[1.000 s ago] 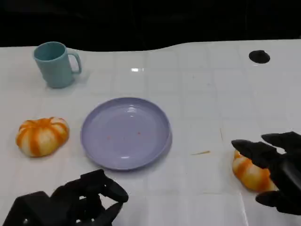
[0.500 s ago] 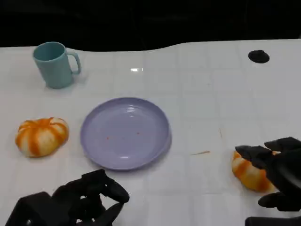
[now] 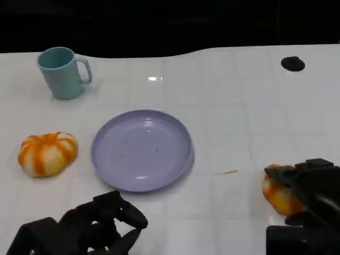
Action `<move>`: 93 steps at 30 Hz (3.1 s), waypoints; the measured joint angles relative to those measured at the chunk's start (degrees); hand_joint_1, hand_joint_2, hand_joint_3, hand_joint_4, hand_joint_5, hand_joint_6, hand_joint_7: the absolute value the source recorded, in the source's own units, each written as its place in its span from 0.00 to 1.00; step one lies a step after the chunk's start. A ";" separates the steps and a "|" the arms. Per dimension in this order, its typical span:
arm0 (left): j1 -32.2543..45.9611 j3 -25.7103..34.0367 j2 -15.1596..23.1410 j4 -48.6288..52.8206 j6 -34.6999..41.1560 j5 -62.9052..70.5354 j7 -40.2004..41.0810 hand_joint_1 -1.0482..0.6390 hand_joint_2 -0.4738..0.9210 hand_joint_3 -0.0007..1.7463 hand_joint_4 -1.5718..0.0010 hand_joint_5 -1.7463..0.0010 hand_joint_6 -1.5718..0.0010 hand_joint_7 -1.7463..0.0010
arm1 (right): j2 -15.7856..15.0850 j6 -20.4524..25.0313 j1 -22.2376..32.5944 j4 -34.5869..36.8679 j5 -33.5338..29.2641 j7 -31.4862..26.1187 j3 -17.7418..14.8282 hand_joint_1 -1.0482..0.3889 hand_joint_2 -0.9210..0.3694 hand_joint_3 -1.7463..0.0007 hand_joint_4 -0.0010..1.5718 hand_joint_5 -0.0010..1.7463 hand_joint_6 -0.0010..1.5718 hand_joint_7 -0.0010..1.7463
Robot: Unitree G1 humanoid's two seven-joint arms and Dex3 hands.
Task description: Grasp the bread from the table and place it into the plate.
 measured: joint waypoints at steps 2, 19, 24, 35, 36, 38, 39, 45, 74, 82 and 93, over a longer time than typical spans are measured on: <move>0.04 -0.02 -0.05 -0.26 0.22 0.01 0.00 0.45 0.92 0.37 0.56 0.00 0.61 0.24 | 0.23 0.34 -1.15 2.54 0.29 -0.67 0.95 0.37 0.00 0.98 0.18 0.13 0.27 0.00; 0.06 -0.02 -0.26 -2.03 1.93 0.09 0.01 0.46 0.92 0.38 0.56 0.00 0.61 0.25 | 3.05 -8.82 -5.98 15.96 10.39 -23.45 1.05 0.68 0.27 0.57 0.62 0.95 0.77 0.35; 0.01 0.19 -0.48 -2.09 1.93 0.05 0.01 0.46 0.92 0.38 0.57 0.00 0.62 0.25 | 3.04 -14.00 -7.05 18.50 11.84 -29.32 1.04 0.69 0.50 0.26 0.61 1.00 0.60 0.74; 0.03 0.17 -0.60 -2.47 2.07 0.11 0.01 0.46 0.92 0.38 0.57 0.00 0.61 0.24 | 3.00 -16.70 -7.79 19.06 12.69 -33.39 1.05 0.70 0.54 0.23 0.61 1.00 0.59 0.75; 0.03 0.17 -0.61 -2.47 2.06 0.11 0.01 0.47 0.92 0.38 0.57 0.00 0.62 0.24 | 3.00 -16.95 -7.79 19.06 12.76 -33.64 1.05 0.70 0.53 0.23 0.61 1.00 0.58 0.76; 0.07 0.17 -0.63 -2.48 2.07 0.11 0.01 0.47 0.91 0.39 0.57 0.00 0.61 0.24 | 3.00 -17.76 -7.79 19.06 13.00 -34.19 1.05 0.69 0.53 0.24 0.61 1.00 0.56 0.80; 0.08 0.16 -0.66 -2.49 2.08 0.11 0.01 0.48 0.91 0.40 0.56 0.00 0.62 0.24 | 3.00 -18.21 -7.79 19.03 13.14 -34.43 1.05 0.69 0.53 0.24 0.61 1.00 0.54 0.84; 0.26 -0.37 -0.73 -2.52 2.29 0.30 0.03 0.49 0.90 0.40 0.56 0.00 0.62 0.23 | 4.08 -20.56 -7.81 17.06 14.79 -34.60 1.11 0.69 0.57 0.19 0.63 1.00 0.49 0.97; 0.88 -0.51 -0.55 -2.28 1.84 0.30 0.39 0.48 0.89 0.41 0.57 0.00 0.61 0.25 | 20.55 -22.02 -24.95 28.36 20.79 -24.86 7.14 0.65 0.53 0.18 0.63 1.00 0.47 1.00; 0.71 -0.54 -0.35 -2.05 1.71 0.31 0.39 0.48 0.89 0.41 0.57 0.00 0.61 0.25 | 24.85 -23.65 -32.15 40.33 21.44 -26.49 8.83 0.63 0.49 0.21 0.64 1.00 0.46 1.00; 1.07 -0.71 -0.61 -2.02 1.68 0.31 0.40 0.48 0.90 0.41 0.57 0.00 0.61 0.25 | 28.36 -21.28 -38.26 49.59 21.82 -27.37 10.55 0.58 0.28 0.56 0.41 0.76 0.52 0.28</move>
